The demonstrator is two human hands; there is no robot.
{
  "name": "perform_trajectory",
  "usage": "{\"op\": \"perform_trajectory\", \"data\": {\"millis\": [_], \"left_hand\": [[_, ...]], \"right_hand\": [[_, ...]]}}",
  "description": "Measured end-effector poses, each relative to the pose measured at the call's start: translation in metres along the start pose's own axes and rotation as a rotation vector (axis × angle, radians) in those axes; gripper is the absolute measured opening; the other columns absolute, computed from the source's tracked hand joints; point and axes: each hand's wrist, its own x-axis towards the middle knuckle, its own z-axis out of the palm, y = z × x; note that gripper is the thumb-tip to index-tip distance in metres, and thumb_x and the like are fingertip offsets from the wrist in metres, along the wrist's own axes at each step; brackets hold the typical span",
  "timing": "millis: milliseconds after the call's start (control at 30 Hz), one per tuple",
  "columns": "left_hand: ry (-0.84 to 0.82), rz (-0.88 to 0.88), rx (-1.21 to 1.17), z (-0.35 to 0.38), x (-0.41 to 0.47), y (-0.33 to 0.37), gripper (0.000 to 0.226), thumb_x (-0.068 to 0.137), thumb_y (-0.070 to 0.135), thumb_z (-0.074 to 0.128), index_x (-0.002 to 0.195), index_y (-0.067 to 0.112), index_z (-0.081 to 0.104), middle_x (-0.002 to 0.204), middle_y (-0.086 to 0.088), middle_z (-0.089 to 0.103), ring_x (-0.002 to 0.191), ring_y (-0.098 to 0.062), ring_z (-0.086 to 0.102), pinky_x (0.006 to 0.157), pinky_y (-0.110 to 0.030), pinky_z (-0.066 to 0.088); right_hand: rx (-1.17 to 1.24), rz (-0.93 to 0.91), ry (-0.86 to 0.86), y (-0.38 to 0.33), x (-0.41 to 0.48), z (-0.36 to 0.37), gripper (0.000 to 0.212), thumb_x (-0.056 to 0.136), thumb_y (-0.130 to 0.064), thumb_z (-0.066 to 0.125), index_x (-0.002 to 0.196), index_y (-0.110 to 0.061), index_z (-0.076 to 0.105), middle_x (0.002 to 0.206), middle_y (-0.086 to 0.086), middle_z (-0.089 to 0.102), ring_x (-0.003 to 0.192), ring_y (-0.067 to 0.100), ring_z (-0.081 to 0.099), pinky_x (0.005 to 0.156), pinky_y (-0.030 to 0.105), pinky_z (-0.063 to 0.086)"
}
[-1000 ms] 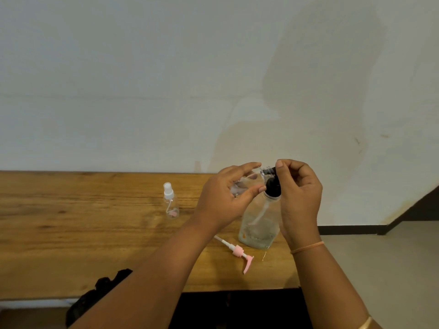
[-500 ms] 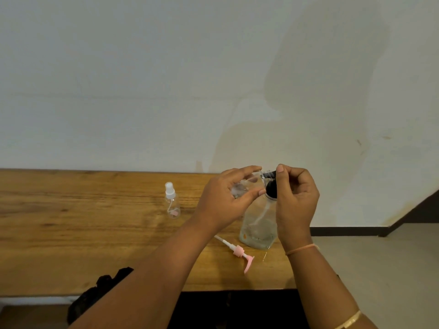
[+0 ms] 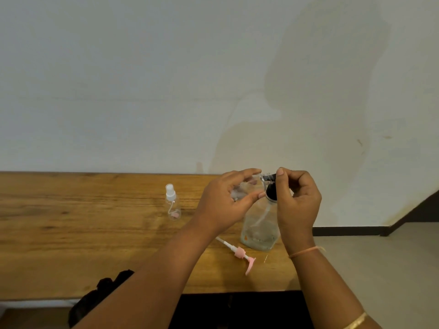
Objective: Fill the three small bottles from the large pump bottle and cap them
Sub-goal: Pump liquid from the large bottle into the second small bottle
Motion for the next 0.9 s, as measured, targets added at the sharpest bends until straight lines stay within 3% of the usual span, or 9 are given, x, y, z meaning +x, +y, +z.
{"op": "perform_trajectory", "data": {"millis": [133, 233, 767, 900], "left_hand": [[0.023, 0.017, 0.006, 0.000, 0.000, 0.003, 0.043, 0.076, 0.044, 0.067, 0.118, 0.041, 0.058, 0.102, 0.020, 0.065, 0.102, 0.005, 0.058, 0.084, -0.009, 0.046], [0.033, 0.030, 0.009, -0.001, 0.000, 0.006, 0.042, 0.076, 0.044, 0.067, 0.116, 0.045, 0.055, 0.100, 0.026, 0.061, 0.102, 0.009, 0.055, 0.082, -0.004, 0.042], [0.003, -0.001, -0.006, -0.001, 0.001, 0.003, 0.042, 0.077, 0.042, 0.069, 0.117, 0.043, 0.056, 0.100, 0.026, 0.061, 0.103, 0.010, 0.055, 0.084, -0.005, 0.043], [0.020, 0.014, -0.038, -0.002, 0.001, 0.007, 0.041, 0.077, 0.040, 0.069, 0.116, 0.042, 0.056, 0.105, 0.015, 0.066, 0.102, 0.005, 0.057, 0.080, -0.003, 0.043]], "right_hand": [[0.128, 0.078, 0.004, -0.008, 0.000, 0.000, 0.014, 0.091, -0.009, 0.057, 0.081, -0.018, 0.060, 0.079, 0.001, 0.063, 0.074, 0.006, 0.061, 0.065, 0.014, 0.049], [0.188, 0.089, -0.008, -0.014, 0.003, -0.002, 0.015, 0.090, -0.004, 0.058, 0.079, -0.014, 0.062, 0.074, -0.002, 0.062, 0.067, 0.003, 0.060, 0.060, 0.013, 0.048], [0.071, -0.026, -0.007, -0.001, 0.002, 0.000, 0.017, 0.091, -0.005, 0.056, 0.081, -0.019, 0.058, 0.078, -0.003, 0.060, 0.075, 0.005, 0.060, 0.067, 0.014, 0.049], [0.035, -0.054, -0.041, -0.006, 0.007, -0.003, 0.015, 0.091, -0.008, 0.058, 0.083, -0.022, 0.059, 0.081, -0.005, 0.062, 0.078, 0.007, 0.061, 0.070, 0.016, 0.050]]}}
